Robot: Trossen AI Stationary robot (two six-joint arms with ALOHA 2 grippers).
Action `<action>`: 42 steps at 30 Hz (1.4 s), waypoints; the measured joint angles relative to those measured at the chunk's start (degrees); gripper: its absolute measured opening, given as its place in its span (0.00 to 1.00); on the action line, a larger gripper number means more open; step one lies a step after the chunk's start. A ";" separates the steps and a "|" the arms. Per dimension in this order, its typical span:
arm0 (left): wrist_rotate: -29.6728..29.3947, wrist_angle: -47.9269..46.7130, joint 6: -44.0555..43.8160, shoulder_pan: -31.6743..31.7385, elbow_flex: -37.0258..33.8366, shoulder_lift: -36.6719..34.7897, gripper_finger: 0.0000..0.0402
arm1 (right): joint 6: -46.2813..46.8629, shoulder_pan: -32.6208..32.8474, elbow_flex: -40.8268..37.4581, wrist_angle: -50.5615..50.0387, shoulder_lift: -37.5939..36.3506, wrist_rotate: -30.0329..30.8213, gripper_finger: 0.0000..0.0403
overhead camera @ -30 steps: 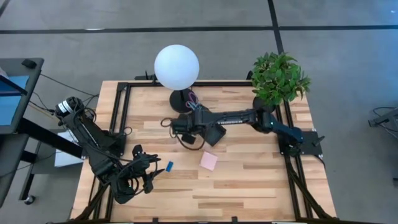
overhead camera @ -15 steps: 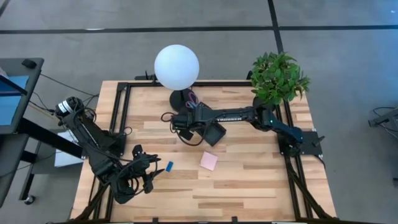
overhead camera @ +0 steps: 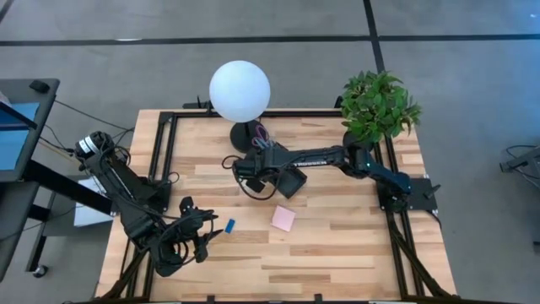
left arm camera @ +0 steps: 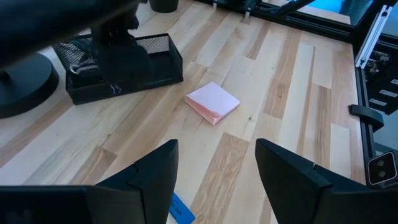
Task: Pick and place office supplies into organizer
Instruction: Put the black binder clip into the desk organizer, then put the blue eraser into the desk organizer
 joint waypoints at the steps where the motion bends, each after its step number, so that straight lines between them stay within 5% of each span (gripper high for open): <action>1: -0.01 0.00 0.00 0.01 0.00 0.00 0.52 | -0.04 0.00 -0.58 0.61 0.02 0.41 0.41; 10: 0.00 0.07 0.00 0.02 0.00 0.00 0.52 | -0.33 -2.10 -2.43 4.40 0.08 0.97 0.37; 21: -0.02 0.07 0.00 0.02 0.00 0.00 0.52 | -4.70 -2.05 -2.42 6.74 0.08 0.87 0.55; 29: -0.15 0.02 0.00 0.02 0.00 0.00 0.52 | -6.08 -1.58 -2.42 10.25 0.08 1.03 0.55; 42: -0.22 -0.13 0.01 0.02 0.00 0.00 0.52 | -5.32 10.57 -2.39 7.17 0.06 0.48 0.50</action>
